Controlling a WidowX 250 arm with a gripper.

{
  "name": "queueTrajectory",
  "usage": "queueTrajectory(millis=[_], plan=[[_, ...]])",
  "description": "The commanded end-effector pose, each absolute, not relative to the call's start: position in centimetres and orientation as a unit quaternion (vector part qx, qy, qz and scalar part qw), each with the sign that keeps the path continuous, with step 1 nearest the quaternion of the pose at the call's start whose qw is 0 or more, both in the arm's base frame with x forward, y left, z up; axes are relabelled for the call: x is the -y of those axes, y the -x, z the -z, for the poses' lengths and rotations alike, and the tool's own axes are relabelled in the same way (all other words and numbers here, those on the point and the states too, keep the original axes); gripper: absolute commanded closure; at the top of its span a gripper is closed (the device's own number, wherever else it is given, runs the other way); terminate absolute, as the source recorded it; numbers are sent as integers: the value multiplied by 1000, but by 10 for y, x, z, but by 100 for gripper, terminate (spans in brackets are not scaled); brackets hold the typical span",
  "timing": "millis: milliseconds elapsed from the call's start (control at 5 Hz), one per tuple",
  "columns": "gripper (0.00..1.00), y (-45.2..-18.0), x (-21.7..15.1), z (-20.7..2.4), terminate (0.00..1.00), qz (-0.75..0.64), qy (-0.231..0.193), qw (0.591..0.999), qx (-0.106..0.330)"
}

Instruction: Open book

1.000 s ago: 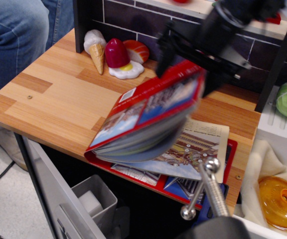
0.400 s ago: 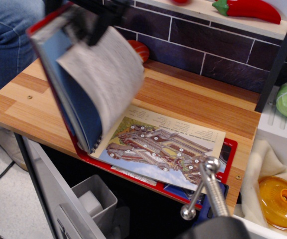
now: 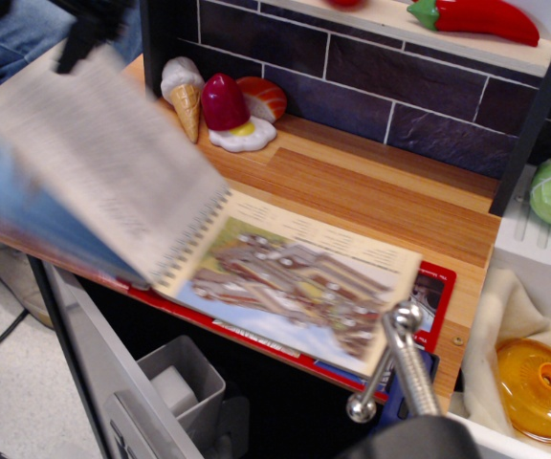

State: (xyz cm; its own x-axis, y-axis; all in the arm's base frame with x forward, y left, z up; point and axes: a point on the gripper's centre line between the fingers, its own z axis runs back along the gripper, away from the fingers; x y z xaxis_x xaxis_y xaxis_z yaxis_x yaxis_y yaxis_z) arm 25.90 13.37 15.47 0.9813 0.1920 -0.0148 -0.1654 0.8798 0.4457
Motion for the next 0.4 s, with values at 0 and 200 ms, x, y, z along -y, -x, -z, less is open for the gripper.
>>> queueTrajectory(millis=[0, 200], plan=[[0, -268, -166, -176, 0, -84, -231, 968, -46], [0, -270, -149, -179, 100, 24, -200, 979, -20]])
